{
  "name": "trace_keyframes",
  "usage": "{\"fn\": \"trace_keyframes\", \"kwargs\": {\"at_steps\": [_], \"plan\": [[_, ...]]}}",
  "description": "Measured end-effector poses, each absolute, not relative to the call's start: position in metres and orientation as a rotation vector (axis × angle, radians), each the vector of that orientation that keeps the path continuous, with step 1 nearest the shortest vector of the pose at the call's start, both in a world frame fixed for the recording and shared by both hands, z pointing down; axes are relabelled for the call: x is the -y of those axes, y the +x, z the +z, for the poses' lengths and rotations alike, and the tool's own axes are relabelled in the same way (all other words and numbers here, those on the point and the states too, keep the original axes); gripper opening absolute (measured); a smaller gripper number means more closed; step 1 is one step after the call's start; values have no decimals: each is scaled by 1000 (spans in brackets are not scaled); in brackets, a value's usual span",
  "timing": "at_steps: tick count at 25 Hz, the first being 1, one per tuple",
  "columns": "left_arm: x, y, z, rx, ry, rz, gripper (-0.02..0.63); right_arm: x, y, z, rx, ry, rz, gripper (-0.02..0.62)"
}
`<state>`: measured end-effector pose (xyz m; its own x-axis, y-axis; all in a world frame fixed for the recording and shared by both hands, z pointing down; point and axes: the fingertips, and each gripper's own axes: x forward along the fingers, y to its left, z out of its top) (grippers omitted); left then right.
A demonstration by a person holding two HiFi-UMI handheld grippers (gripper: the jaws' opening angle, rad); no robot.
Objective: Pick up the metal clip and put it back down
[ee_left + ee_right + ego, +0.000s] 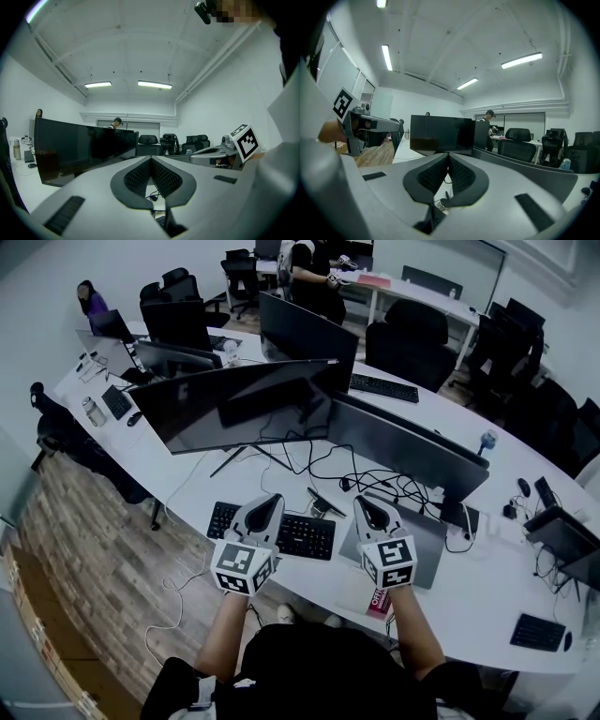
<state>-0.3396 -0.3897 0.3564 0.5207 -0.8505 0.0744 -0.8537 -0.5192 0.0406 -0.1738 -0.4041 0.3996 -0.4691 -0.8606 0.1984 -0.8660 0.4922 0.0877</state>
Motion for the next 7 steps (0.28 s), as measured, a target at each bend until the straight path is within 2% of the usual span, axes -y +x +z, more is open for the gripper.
{"fn": "trace_keyframes", "kwargs": {"at_steps": [7], "plan": [[389,-340,353,1504,2676,63,9,403,-176,395,2522,1476,27,23]]}}
